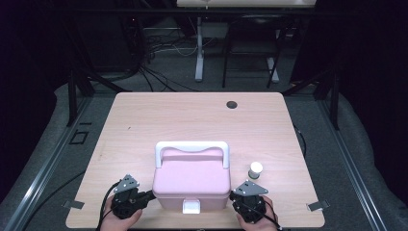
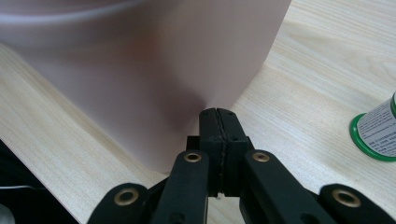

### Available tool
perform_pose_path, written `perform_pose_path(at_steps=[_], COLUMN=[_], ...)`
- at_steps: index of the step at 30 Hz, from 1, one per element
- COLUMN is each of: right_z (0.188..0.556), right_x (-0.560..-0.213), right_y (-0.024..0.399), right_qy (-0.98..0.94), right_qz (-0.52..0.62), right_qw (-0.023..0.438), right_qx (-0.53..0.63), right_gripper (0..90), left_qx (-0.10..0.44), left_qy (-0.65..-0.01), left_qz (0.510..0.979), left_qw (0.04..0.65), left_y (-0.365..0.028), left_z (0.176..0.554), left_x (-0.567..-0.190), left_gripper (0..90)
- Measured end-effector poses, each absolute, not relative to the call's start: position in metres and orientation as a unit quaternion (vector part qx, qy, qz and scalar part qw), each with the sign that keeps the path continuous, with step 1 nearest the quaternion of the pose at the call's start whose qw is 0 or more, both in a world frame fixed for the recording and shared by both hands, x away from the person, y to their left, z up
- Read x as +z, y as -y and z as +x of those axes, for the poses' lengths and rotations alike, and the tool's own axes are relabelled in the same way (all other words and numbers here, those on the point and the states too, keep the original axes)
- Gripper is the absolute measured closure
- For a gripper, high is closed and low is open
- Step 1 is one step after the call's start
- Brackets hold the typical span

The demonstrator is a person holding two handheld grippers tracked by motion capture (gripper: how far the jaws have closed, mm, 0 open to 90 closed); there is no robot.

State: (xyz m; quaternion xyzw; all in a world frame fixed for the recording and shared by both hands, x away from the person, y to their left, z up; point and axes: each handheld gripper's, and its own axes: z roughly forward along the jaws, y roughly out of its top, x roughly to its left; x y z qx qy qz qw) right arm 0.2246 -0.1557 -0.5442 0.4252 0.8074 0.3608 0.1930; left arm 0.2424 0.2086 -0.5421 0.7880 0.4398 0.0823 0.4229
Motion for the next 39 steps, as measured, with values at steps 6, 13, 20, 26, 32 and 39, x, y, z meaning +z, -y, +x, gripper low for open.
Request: perform_pose_path(at_steps=[6,13,20,26,32,39], right_z=[0.225,0.227,0.231,0.233,0.236,0.237], right_x=[-0.544,-0.544,-0.541,-0.535,-0.533,-0.529], right_y=[0.156,0.158,0.164,0.168,0.173,0.178], right_qy=[-0.804,-0.810,-0.801,-0.796,-0.798,-0.795], right_qz=[0.430,0.418,0.424,0.423,0.423,0.426], right_qw=[0.189,0.196,0.193,0.196,0.189,0.185], right_qx=[0.364,0.361,0.375,0.387,0.386,0.390], right_gripper=[90.0,86.6,78.5,71.3,67.0,63.9], left_qx=[0.081,0.073,0.074,0.082,0.079,0.077], left_qy=[-0.440,-0.451,-0.454,-0.456,-0.460,-0.450], left_qz=[0.788,0.784,0.778,0.776,0.774,0.780], left_qw=[0.422,0.420,0.427,0.428,0.428,0.428], left_y=[-0.209,-0.211,-0.217,-0.221,-0.224,-0.224], left_z=[0.243,0.246,0.250,0.252,0.253,0.253], left_x=[-0.542,-0.542,-0.540,-0.539,-0.538,-0.533], left_gripper=[90.0,84.1,71.2,64.4,61.8,58.9])
